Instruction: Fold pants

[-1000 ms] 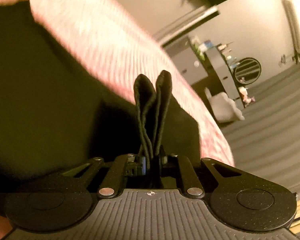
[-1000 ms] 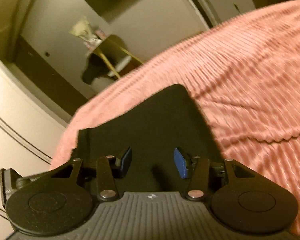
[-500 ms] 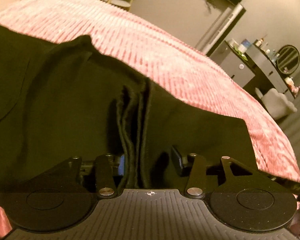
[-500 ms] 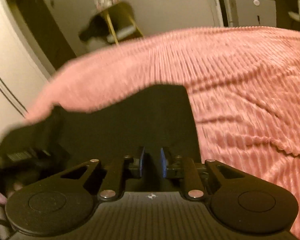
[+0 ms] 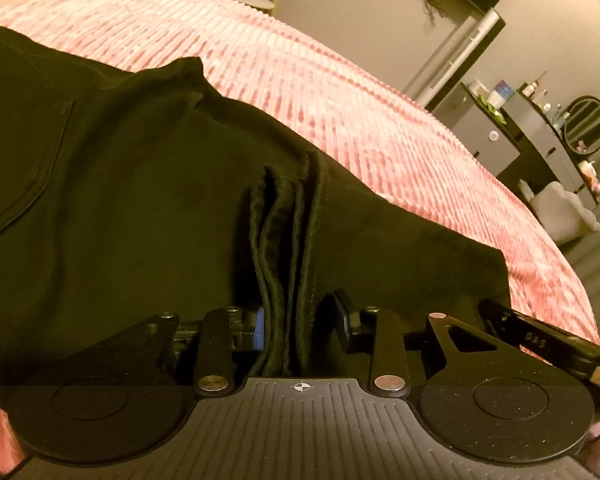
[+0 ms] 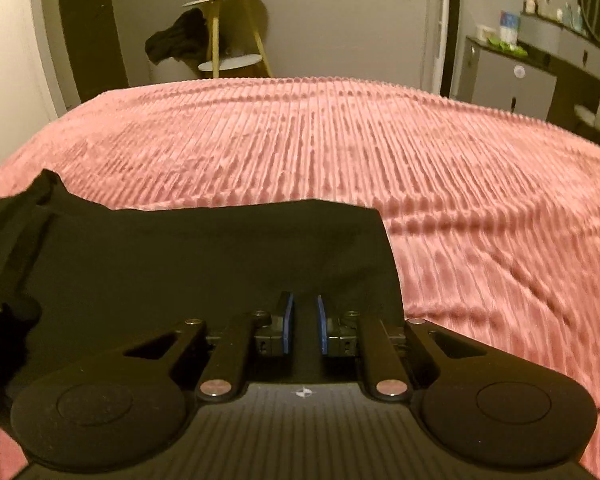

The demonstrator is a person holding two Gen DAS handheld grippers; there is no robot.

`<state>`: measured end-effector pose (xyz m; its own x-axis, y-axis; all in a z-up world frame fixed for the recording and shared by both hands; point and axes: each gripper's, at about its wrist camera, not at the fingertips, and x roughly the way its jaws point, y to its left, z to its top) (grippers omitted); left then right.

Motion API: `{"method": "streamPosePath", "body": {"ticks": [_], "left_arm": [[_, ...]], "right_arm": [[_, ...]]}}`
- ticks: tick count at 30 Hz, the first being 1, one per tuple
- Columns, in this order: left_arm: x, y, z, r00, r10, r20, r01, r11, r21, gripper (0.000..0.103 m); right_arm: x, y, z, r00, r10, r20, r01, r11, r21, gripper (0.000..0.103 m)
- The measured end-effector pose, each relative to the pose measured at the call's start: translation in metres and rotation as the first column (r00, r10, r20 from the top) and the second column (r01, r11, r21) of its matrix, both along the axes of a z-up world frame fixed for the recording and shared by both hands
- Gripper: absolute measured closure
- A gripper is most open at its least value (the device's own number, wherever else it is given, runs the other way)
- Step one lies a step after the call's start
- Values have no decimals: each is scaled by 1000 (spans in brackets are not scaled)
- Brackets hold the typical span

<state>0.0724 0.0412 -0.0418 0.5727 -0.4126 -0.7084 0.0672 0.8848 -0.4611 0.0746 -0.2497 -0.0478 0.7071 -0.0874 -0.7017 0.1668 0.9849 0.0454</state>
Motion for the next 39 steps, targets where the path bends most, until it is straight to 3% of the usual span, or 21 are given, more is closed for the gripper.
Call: {"method": "streamPosePath", "body": {"ticks": [5,7,9,12,16,19,22,24,30,33,35,37,39], "left_arm": [[0,4,-1,1000,1,1,-1,1000,-13,68],[0,6,-3,1000,3,0,-3,1000,-22,71],[0,10,-4,1000,10,-3,-10,999,-38,74],[0,17,-5,1000,25,-16,-26,996,-84,81],[0,22,-5,999,30,-16,-32,992,-120,87],[-2,23,-3,999,33,-3,-33,991,-133,88],[-4,25,-2,999,50,3,-49,986,-162,89],[-6,27,2,998,58,21,-54,983,-173,89],[-23,26,24,981,74,179,-47,987,-152,89],[-27,34,32,970,118,211,-87,985,-148,89],[-26,39,33,967,148,206,-129,986,-101,89],[-25,39,33,962,176,209,-179,984,-2,89],[-21,36,32,962,184,203,-203,977,73,81]], "right_arm": [[0,7,-4,1000,19,20,-18,998,-60,90],[-2,3,-1,1000,3,22,-3,1000,-27,90],[-7,-1,4,1000,-27,10,27,999,47,89],[-22,-10,12,997,-70,5,68,974,218,74],[-60,-24,22,990,-136,-33,136,877,461,68],[-85,-27,27,990,-128,-60,140,832,537,55],[-98,-27,27,991,-118,-60,132,845,519,54],[-99,-31,26,989,-138,-60,148,832,535,54],[-96,-24,30,994,-111,-19,104,843,528,54],[-94,-23,33,996,-94,-1,80,845,528,54],[-95,-21,36,996,-83,17,63,858,509,54],[-93,-18,37,997,-76,26,54,873,485,54],[-89,-16,37,998,-66,24,47,880,473,54]]}}
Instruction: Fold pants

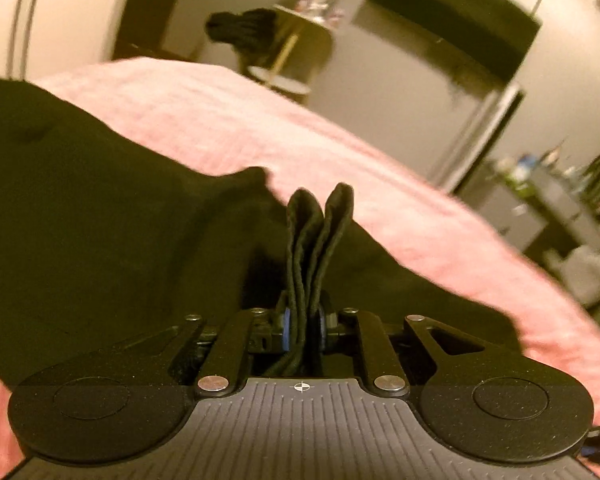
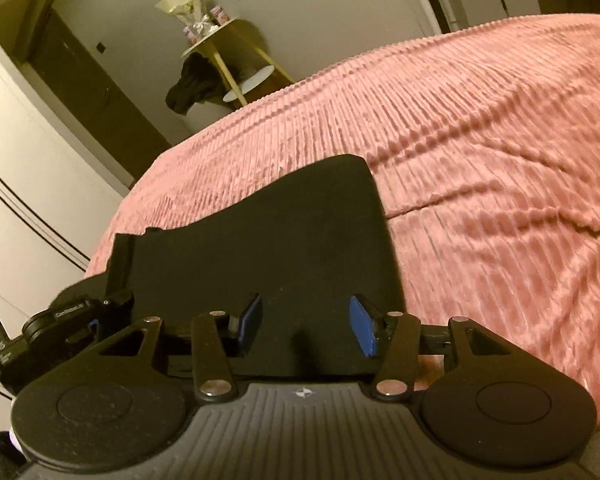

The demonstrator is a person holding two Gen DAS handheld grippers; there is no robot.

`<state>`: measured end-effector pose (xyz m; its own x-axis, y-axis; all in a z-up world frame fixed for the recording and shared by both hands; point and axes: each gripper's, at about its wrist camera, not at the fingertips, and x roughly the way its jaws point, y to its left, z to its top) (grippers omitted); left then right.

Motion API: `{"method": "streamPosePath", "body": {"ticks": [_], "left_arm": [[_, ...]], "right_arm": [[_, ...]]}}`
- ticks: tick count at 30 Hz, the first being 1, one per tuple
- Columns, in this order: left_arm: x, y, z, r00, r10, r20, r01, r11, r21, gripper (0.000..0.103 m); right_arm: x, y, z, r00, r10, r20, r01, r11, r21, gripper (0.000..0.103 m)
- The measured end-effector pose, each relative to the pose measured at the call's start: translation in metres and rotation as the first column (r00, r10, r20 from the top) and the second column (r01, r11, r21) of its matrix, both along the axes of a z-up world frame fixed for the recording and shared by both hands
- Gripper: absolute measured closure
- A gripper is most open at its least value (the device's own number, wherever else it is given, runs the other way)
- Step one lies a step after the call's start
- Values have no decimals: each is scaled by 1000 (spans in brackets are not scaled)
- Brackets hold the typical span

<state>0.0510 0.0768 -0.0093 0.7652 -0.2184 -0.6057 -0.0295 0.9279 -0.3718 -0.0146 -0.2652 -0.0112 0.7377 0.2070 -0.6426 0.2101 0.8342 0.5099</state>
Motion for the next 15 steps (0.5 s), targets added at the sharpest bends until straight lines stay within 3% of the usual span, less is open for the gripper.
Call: {"method": "streamPosePath", "body": {"ticks": [2,3,5,6,8,11,15], "left_arm": [[0,-5,0,1000,23,4,-23,998,56,49],[-1,-7,1,1000,23,17,-24,997,70,43],[-4,-7,5,999,27,43,-29,998,62,39],[-6,-6,6,998,35,53,-38,998,56,38],[-6,-2,8,996,66,65,-68,997,41,26],[-5,1,7,995,78,58,-80,996,25,13],[-1,-9,2,998,-21,56,21,1000,9,5]], "right_arm": [[5,4,-1,1000,14,1,-14,1000,-15,58],[8,7,-1,1000,16,4,-16,999,-31,62],[16,13,0,1000,26,4,-26,996,-81,74],[21,15,0,1000,30,3,-30,994,-102,76],[31,19,-2,999,33,3,-32,987,-158,85],[47,26,-8,1000,30,3,-28,963,-268,88],[63,28,-32,998,34,-50,-48,948,-313,91]]}}
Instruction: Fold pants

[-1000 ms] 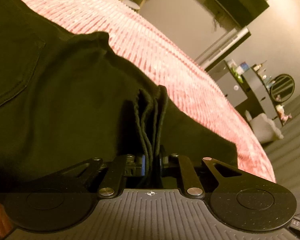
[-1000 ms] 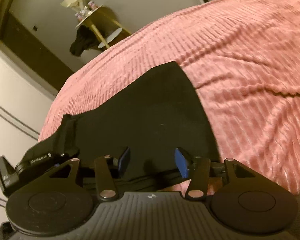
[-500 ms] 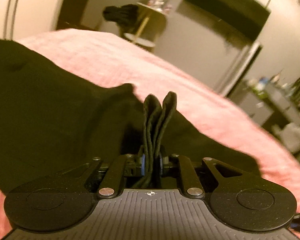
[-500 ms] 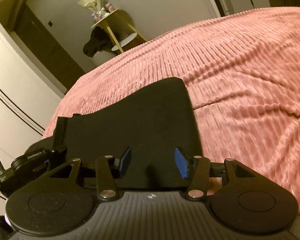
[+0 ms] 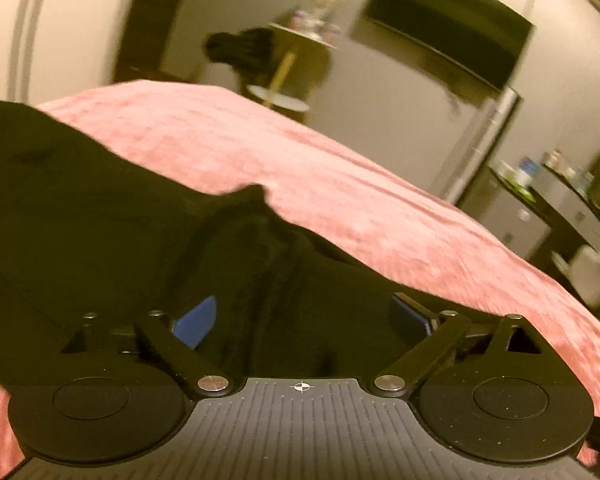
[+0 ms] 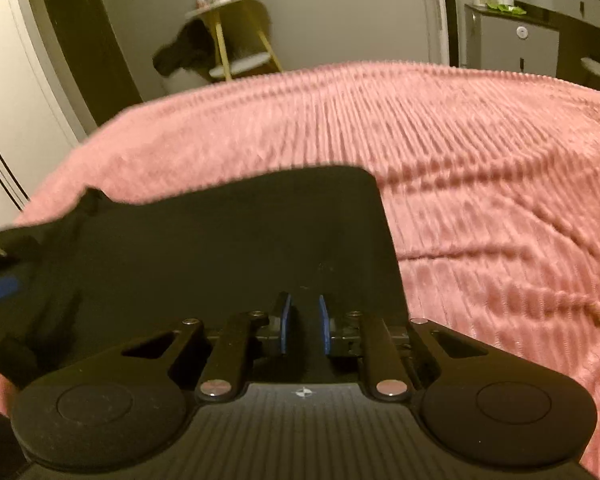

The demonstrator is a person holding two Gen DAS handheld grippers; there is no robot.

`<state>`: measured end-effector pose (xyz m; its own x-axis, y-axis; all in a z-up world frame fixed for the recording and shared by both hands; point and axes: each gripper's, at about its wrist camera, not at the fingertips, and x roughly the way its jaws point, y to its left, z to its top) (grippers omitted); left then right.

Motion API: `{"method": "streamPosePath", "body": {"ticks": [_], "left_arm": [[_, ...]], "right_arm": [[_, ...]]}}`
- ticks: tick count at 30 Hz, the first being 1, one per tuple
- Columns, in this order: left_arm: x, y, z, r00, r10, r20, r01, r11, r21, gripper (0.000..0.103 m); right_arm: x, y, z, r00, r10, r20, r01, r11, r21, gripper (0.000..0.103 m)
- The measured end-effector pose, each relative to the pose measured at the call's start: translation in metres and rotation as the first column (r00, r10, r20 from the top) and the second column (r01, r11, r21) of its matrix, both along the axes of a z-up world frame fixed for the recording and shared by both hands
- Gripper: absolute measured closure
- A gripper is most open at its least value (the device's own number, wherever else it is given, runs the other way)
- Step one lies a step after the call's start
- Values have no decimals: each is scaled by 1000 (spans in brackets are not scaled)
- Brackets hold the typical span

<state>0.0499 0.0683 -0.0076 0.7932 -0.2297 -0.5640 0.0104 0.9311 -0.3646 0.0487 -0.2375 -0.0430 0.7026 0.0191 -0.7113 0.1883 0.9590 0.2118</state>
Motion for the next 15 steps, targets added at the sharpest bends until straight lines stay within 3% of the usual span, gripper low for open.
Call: {"method": "streamPosePath", "body": {"ticks": [2,4,6,8,12,13,15], "left_arm": [[11,-5,-11,997,-14,-77,16,1000,19,3],[22,-4,-24,982,64,-176,-50,995,83,3],[22,4,-24,979,123,-162,-113,991,72,3],[17,19,-18,973,178,-149,-178,984,16,3],[-9,68,6,967,238,-94,-253,945,-207,1],[-18,86,15,960,271,-62,-278,928,-249,0],[-40,128,25,925,380,-22,-368,877,-308,0]], "right_arm": [[3,3,-3,1000,15,15,-14,999,-37,91],[4,3,-4,1000,20,21,-19,999,-36,91],[2,-2,-5,999,11,32,-11,1000,3,91],[1,-9,-6,999,-6,40,4,998,56,91],[-1,-15,-6,998,-14,55,7,991,133,83],[-1,-15,-6,998,-12,57,4,990,138,82],[-1,-15,-6,998,-10,60,2,990,144,79]]}}
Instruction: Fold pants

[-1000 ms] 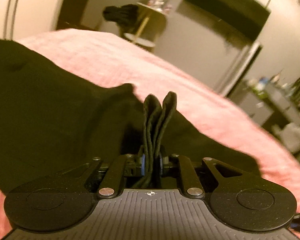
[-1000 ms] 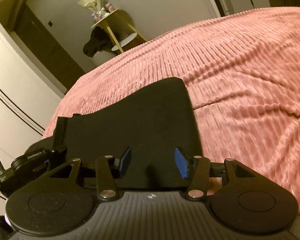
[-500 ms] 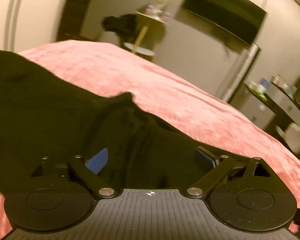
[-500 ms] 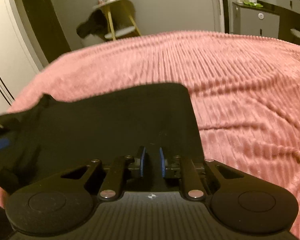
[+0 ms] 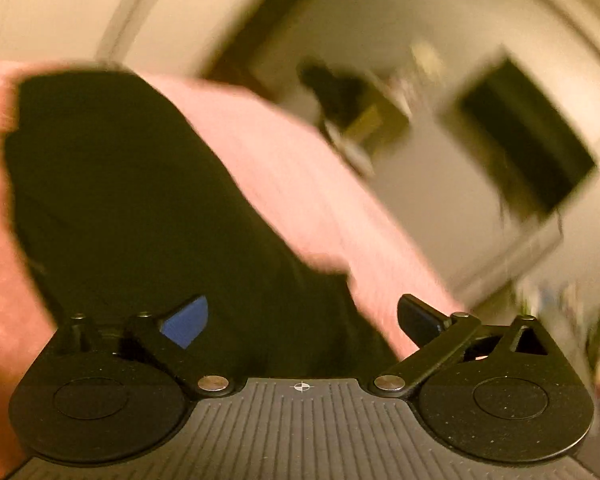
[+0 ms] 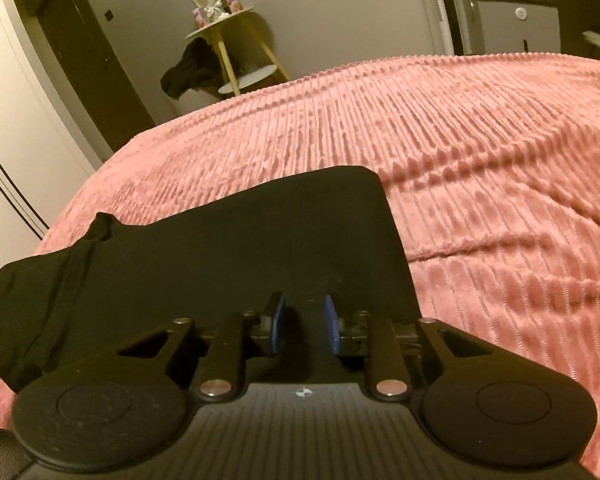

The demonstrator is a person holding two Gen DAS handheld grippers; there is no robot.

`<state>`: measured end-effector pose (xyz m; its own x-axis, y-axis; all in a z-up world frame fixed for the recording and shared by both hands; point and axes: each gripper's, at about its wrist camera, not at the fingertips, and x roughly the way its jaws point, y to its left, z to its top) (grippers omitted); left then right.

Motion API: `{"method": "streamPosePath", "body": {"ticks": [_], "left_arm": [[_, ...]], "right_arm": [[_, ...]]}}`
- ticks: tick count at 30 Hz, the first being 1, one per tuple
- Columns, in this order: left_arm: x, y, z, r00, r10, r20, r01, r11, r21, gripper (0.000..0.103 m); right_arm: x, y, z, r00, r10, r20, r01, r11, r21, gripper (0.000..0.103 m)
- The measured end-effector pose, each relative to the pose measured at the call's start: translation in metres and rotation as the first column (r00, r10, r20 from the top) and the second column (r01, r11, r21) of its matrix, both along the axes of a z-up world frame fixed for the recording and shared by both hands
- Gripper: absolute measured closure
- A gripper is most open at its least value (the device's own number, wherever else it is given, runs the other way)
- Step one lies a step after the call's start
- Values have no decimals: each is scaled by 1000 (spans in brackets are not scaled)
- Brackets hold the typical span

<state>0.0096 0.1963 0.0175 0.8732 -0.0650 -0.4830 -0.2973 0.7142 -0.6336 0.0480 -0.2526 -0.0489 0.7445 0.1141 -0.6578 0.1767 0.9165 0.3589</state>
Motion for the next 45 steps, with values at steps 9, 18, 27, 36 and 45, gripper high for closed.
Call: {"method": "streamPosePath", "body": {"ticks": [9,18,27,36,45], "left_arm": [[-65,150,-38,940,332,-74,-340,927,-161,0],[-41,176,-73,964,267,-9,-254,903,-346,0],[-19,196,-90,968,248,-34,-244,905,-349,27],[-34,188,-82,971,206,123,-164,945,-284,20],[-20,171,-47,983,185,21,-180,972,-151,72]], "right_arm": [[3,-6,0,1000,-3,27,0,993,115,57],[6,-6,0,999,-5,33,2,994,113,56],[13,-3,-1,999,10,47,-13,997,81,53],[16,-8,-3,998,-7,61,-1,992,127,53],[15,-12,0,997,-22,71,9,985,170,52]]}}
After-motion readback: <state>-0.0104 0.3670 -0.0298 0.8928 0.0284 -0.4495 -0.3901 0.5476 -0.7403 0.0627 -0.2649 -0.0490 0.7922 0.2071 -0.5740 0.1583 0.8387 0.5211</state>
